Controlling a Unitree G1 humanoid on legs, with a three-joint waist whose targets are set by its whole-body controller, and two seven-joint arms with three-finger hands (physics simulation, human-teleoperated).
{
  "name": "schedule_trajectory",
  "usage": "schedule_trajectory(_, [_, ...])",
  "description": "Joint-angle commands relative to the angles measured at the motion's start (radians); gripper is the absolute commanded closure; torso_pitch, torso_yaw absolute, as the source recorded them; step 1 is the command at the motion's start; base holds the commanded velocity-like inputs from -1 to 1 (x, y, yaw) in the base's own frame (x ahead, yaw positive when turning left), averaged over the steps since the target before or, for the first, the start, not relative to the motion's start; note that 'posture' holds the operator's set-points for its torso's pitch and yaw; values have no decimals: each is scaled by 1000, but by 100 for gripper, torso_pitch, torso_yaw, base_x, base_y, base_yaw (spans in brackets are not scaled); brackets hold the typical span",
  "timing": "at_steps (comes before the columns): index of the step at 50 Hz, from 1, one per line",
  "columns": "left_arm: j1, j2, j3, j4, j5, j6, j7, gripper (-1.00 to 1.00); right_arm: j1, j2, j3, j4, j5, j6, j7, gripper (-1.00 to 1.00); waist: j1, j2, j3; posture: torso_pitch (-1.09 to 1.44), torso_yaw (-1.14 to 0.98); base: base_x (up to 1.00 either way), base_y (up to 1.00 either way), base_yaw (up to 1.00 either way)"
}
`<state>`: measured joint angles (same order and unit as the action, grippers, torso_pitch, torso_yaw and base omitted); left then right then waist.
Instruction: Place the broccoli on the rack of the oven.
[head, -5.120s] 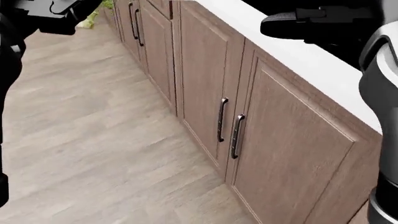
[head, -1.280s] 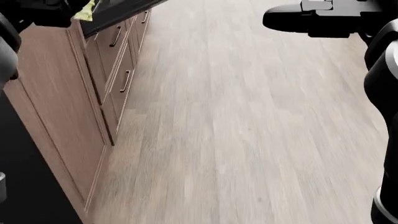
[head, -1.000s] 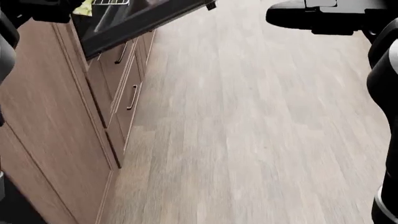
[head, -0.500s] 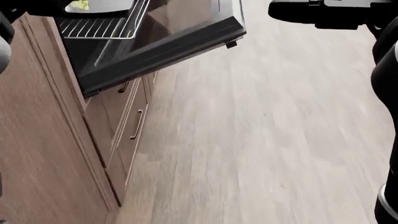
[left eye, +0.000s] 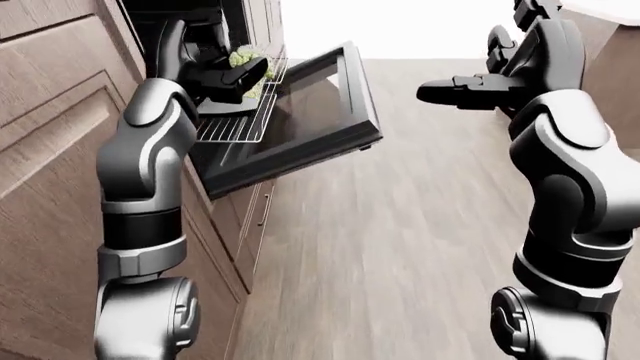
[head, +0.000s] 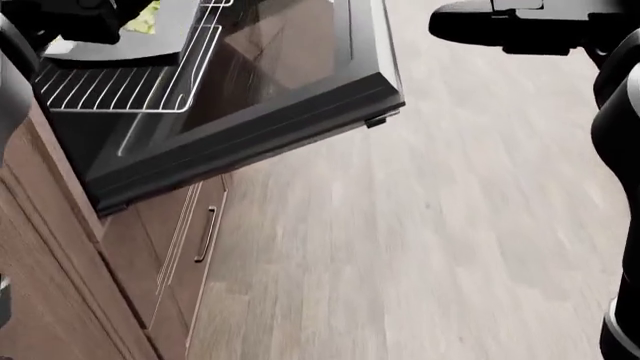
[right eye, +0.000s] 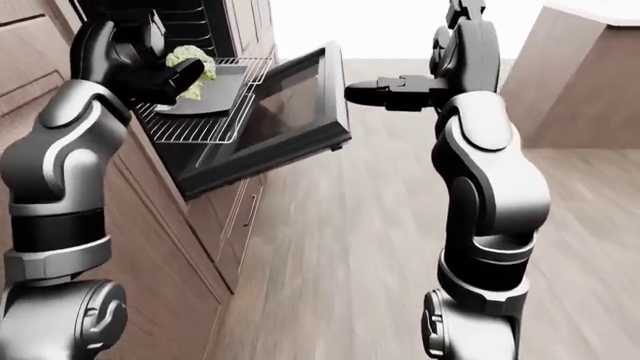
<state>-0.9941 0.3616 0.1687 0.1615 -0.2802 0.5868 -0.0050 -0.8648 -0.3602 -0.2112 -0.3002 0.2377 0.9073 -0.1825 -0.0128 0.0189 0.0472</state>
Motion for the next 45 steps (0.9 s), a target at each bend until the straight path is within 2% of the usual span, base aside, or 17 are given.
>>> schedule_trajectory(1, [-31, 15, 16, -25, 1, -36, 5, 100, -28, -5, -1, -17, 1, -24, 3, -100, 4, 4, -21, 0, 0, 27, 0, 0])
schedule_trajectory(3, [-32, 15, 18, -26, 1, -35, 5, 100, -28, -6, -2, -18, 1, -23, 4, -100, 3, 67, -45, 0, 0, 28, 0, 0])
schedule_trajectory(4, [-32, 15, 18, -26, 0, -35, 5, 100, -28, -6, -2, -18, 1, -23, 4, -100, 8, 36, -37, 0, 0, 28, 0, 0])
schedule_trajectory(6, [-31, 15, 18, -26, 1, -35, 5, 100, -28, -6, -2, -17, 0, -24, 3, -100, 9, 56, -24, 0, 0, 24, 0, 0])
schedule_trajectory(9, [-30, 15, 17, -27, 1, -35, 6, 100, -28, -6, -2, -16, 0, -25, 4, -100, 16, 35, -45, 0, 0, 18, 0, 0])
schedule_trajectory(14, [-30, 14, 17, -31, 0, -31, 7, 100, -27, -5, -3, -19, 2, -25, 4, -100, 19, -15, -41, 0, 0, 11, 0, 0])
schedule_trajectory(17, [-30, 15, 18, -34, -1, -28, 8, 100, -28, -5, -2, -24, 3, -21, 4, -100, 28, -83, -45, 0, 0, 18, 0, 0])
schedule_trajectory(19, [-29, 15, 18, -37, -2, -27, 9, 100, -27, -5, -2, -26, 4, -19, 3, -100, 23, -67, -39, 0, 0, 22, 0, 0])
schedule_trajectory(20, [-29, 15, 18, -37, -2, -27, 9, 100, -26, -5, -3, -25, 4, -21, 4, -100, 26, -83, -30, 0, 0, 25, 0, 0])
schedule_trajectory(28, [-29, 16, 19, -33, -2, -30, 8, 100, -27, -5, -2, -18, 1, -23, 3, -100, 10, -20, -20, 0, 0, 25, 0, 0])
schedule_trajectory(30, [-29, 17, 19, -32, -2, -30, 8, 100, -26, -5, -2, -19, 1, -23, 2, -100, 6, 13, -28, 0, 0, 15, 0, 0])
schedule_trajectory(32, [-30, 17, 19, -33, -3, -28, 9, 100, -26, -3, -1, -20, 2, -24, 3, -100, 2, 73, -51, 0, 0, 13, 0, 0])
schedule_trajectory(33, [-29, 17, 19, -34, -3, -28, 9, 100, -25, -3, -2, -21, 3, -24, 4, -100, 8, 35, -46, 0, 0, 15, 0, 0])
schedule_trajectory(35, [-30, 17, 19, -34, -3, -27, 9, 100, -26, -4, -3, -25, 4, -19, 3, -100, 11, 50, -37, 0, 0, 21, 0, 0])
schedule_trajectory(38, [-30, 17, 19, -32, -3, -28, 9, 100, -28, -3, -1, -26, 3, -17, 1, -100, 17, 27, -41, 0, 0, 22, 0, 0])
schedule_trajectory(42, [-30, 17, 18, -33, -3, -28, 9, 100, -29, -3, -4, -14, 0, -19, -5, -100, 24, -9, -14, 0, 0, 9, 0, 0])
schedule_trajectory(45, [-31, 14, 16, -33, -2, -28, 10, 100, -33, -3, -3, -11, 1, -18, -8, -100, 29, -86, -20, 0, 0, 0, 0, 0])
